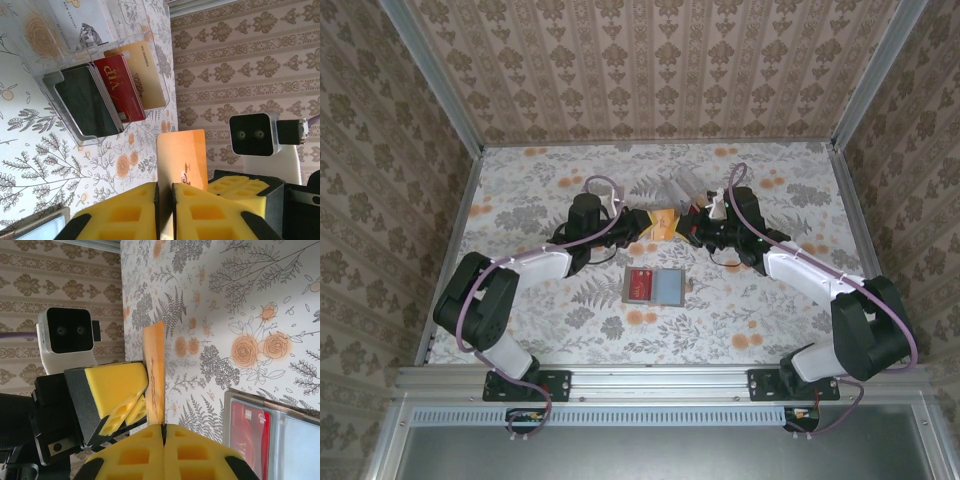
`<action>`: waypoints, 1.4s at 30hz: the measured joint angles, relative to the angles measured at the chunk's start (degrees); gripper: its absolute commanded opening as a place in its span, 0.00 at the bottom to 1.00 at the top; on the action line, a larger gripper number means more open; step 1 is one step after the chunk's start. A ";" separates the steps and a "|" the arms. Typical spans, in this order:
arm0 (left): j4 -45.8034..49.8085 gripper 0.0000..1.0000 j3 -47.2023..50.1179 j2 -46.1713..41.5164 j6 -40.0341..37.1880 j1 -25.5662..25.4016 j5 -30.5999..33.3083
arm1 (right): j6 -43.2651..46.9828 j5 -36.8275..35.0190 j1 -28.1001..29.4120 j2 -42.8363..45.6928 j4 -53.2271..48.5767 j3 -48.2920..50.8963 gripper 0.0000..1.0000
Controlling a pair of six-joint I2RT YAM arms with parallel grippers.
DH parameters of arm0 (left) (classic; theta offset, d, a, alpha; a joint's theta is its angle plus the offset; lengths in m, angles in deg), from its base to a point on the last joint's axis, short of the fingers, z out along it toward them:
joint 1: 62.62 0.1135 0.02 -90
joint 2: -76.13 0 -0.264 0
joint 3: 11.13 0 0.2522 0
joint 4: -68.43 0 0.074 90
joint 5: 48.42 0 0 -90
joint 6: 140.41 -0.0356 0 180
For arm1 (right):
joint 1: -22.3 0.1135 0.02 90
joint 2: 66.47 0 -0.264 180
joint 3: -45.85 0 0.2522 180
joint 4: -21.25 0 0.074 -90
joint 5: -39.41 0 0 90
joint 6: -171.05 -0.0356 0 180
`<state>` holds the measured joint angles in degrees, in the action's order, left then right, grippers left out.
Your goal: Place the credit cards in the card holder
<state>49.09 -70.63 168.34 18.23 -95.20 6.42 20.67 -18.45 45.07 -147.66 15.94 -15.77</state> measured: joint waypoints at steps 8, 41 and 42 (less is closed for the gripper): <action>-0.09 0.01 1.03 -0.83 -0.11 -0.07 -0.02 | 0.81 -0.66 0.00 0.00 -2.80 0.35 0.13; 23.23 0.00 11.21 -10.38 -14.49 -5.29 14.91 | 12.28 -26.36 14.43 -13.00 -32.89 -5.66 0.19; 23.15 0.00 11.21 -9.92 -14.49 -5.33 14.88 | 12.35 -26.86 14.34 -13.00 -33.31 -5.66 0.19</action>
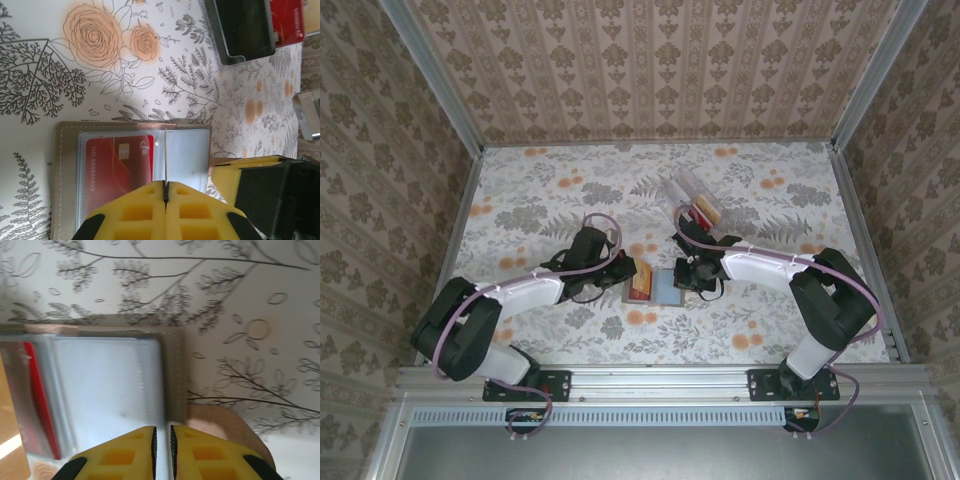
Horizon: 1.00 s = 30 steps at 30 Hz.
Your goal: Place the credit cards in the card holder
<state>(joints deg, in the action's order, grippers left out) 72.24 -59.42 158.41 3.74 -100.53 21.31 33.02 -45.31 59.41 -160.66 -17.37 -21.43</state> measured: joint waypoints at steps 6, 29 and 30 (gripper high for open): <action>-1.55 0.00 -0.07 3.04 -0.04 -0.81 -0.02 | 0.15 -1.68 -0.22 -0.02 -0.66 0.42 0.18; -10.91 0.04 0.76 8.68 -0.04 -3.80 0.26 | 0.09 -1.70 -0.22 -0.83 0.63 2.16 0.17; -10.99 0.04 0.76 8.68 -0.07 -3.87 0.33 | 0.09 -1.70 -0.22 -0.87 0.63 2.16 0.17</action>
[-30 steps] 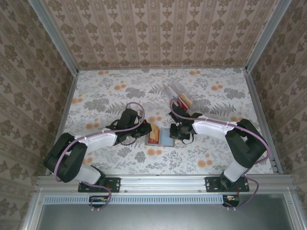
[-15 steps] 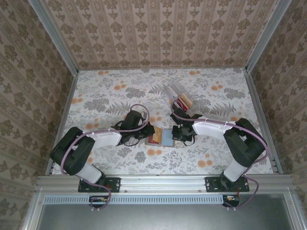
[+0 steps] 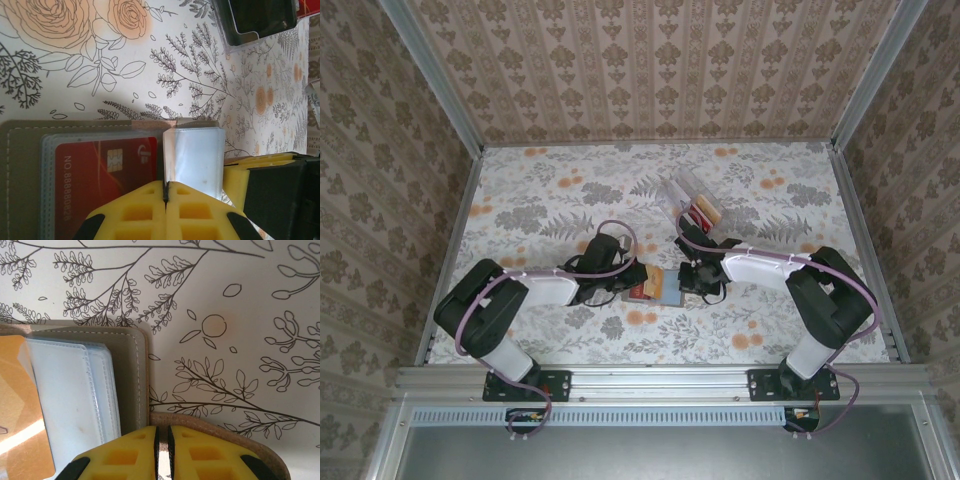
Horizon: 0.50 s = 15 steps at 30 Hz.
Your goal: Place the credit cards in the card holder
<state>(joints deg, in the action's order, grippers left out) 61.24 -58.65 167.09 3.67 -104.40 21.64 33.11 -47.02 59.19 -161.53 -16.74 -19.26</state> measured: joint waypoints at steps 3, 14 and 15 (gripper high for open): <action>-0.15 0.04 0.00 0.00 0.00 -0.26 0.48 | 0.00 0.02 0.00 -0.11 0.00 0.00 0.17; 2.56 0.05 0.70 -3.06 -3.41 -0.68 3.50 | 0.00 0.04 0.00 -0.15 0.00 0.00 0.17; 2.64 0.05 0.70 -3.06 -3.67 -0.68 3.56 | 0.00 0.02 0.00 -0.17 0.00 0.00 0.17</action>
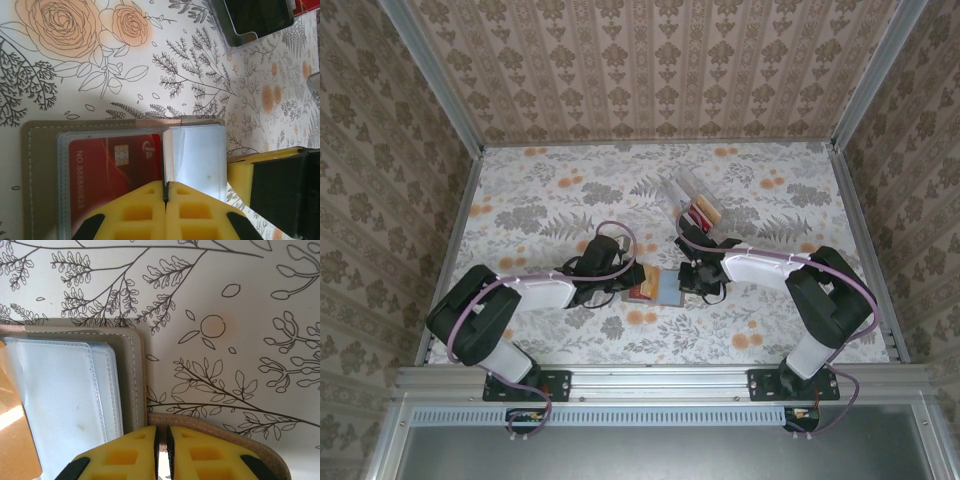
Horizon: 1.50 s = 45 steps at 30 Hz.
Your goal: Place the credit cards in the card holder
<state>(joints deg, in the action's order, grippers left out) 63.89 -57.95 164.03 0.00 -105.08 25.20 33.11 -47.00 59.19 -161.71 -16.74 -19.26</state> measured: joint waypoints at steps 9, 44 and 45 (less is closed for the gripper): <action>0.09 0.06 0.00 0.00 -1.36 0.00 0.42 | -0.02 0.02 0.00 -0.11 0.02 0.00 0.17; -4.50 0.08 -0.02 2.91 -1.18 -1.33 1.01 | -0.17 0.70 -0.31 -0.39 0.00 -0.09 0.17; -4.50 0.09 -0.02 2.91 -1.14 -1.33 1.01 | -0.17 0.70 -0.31 -0.39 0.00 -0.09 0.17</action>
<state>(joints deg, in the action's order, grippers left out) 59.39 -57.97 166.94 -1.13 -106.41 26.20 32.93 -46.30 58.88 -162.10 -16.74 -19.35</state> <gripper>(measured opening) 0.085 0.168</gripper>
